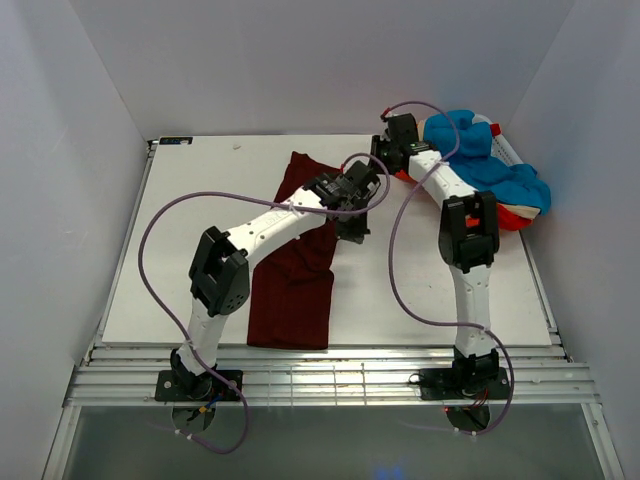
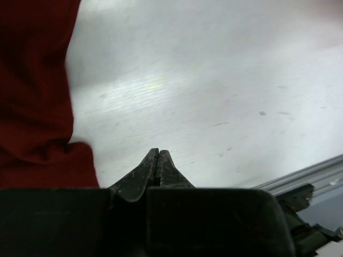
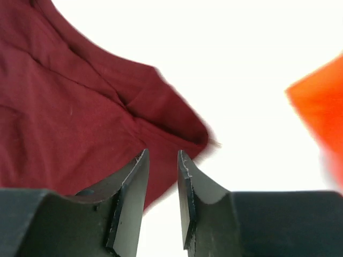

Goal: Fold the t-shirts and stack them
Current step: Fold the tshirt

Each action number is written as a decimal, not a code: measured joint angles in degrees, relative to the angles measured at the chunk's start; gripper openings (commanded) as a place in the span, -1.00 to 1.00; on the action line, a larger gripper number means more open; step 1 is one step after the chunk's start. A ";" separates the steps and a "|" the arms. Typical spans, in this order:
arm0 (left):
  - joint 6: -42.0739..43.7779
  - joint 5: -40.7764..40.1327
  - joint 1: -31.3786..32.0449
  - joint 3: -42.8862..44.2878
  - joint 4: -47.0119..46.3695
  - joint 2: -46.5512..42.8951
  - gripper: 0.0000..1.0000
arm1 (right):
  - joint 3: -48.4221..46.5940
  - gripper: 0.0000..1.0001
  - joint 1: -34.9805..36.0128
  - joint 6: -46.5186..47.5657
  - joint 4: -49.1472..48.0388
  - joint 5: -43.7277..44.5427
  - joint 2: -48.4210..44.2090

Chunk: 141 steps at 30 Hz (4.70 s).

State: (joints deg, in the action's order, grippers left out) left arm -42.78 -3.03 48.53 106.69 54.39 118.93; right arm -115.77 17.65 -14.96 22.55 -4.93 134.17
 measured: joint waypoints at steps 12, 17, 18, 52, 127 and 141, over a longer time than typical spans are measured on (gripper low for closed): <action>15.74 -4.35 -8.15 12.00 -1.20 8.20 -1.00 | 26.97 -0.85 0.50 4.15 -3.76 7.06 -42.16; 20.70 -9.53 -11.52 14.14 -1.77 18.53 -1.00 | 38.14 -0.85 3.67 4.02 -2.58 11.43 -52.48; 21.31 -10.21 -11.52 14.14 -1.88 19.41 -1.00 | 40.11 -0.85 4.17 3.98 -2.16 12.31 -54.25; 21.90 -8.87 -21.77 29.73 -11.82 30.69 -1.00 | 53.44 -0.84 5.42 -1.46 17.64 24.50 -77.53; -2.16 -1.66 -16.39 -67.65 -12.28 -41.72 -0.09 | 60.78 0.05 47.04 -21.14 -6.14 15.54 -39.60; -2.29 -2.08 -16.09 -67.63 -12.15 -41.99 -0.07 | 60.85 0.17 49.31 -23.08 -2.80 18.12 -39.50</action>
State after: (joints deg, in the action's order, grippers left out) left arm -45.08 -5.10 32.45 39.07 42.24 76.95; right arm -54.92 66.96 -38.04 19.75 13.19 94.67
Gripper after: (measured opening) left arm 0.466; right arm 0.584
